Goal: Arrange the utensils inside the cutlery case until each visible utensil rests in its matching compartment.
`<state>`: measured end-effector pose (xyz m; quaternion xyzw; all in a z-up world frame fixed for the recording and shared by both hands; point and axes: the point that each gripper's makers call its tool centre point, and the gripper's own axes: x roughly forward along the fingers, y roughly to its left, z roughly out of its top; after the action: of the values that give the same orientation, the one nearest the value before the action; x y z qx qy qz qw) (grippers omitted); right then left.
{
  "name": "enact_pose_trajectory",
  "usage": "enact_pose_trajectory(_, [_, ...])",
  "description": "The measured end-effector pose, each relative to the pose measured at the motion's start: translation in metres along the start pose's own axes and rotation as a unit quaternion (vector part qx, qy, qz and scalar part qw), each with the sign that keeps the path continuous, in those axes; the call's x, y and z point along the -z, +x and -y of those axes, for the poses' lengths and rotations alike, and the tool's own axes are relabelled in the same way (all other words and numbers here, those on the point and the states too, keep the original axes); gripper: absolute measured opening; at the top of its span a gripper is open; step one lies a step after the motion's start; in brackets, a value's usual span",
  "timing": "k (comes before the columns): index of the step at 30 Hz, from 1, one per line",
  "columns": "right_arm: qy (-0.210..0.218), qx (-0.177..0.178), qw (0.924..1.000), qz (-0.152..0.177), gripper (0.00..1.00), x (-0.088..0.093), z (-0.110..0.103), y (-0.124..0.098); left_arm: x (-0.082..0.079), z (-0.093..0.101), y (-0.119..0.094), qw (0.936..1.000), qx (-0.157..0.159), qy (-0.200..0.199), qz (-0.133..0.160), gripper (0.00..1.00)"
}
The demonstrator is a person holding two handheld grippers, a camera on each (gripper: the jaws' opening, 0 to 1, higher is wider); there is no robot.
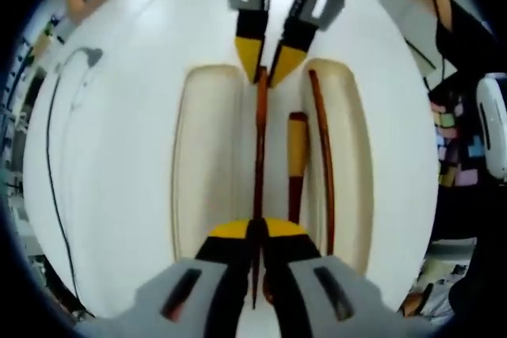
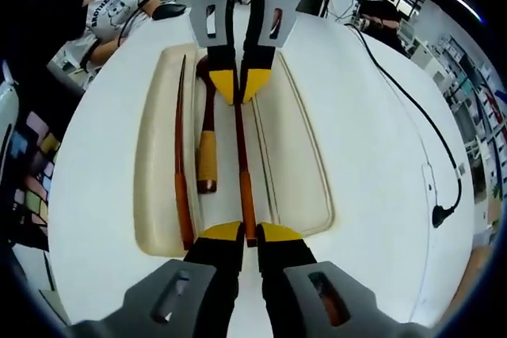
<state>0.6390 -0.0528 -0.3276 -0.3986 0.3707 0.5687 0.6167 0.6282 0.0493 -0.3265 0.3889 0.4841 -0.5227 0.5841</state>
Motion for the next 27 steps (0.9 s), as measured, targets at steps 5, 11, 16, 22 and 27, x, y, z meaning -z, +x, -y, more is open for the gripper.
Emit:
enact_pose_trajectory(5, [-0.027,0.01,0.9996,-0.005,0.05,0.0,0.0,-0.002,0.0,-0.001,-0.001,0.9999,-0.013,-0.005,-0.001,0.04])
enact_pose_trajectory(11, [-0.018,0.014,0.9997,0.001,0.05,0.001,0.0,-0.003,0.0,0.0,-0.001,0.9999,-0.001,-0.013,-0.009,0.04])
enact_pose_trajectory(16, [-0.037,0.018,0.9991,-0.014,0.05,0.0,0.0,-0.004,-0.001,0.0,-0.001,0.9998,-0.009,0.001,-0.019,0.03])
enact_pose_trajectory(22, [-0.046,0.031,0.9984,-0.011,0.05,-0.005,0.005,-0.018,-0.003,0.003,-0.017,0.9998,-0.015,-0.01,-0.003,0.03])
enact_pose_trajectory(27, [-0.054,0.051,0.9972,-0.002,0.05,-0.013,0.005,-0.034,-0.006,0.006,-0.032,0.9996,-0.02,-0.01,0.015,0.03])
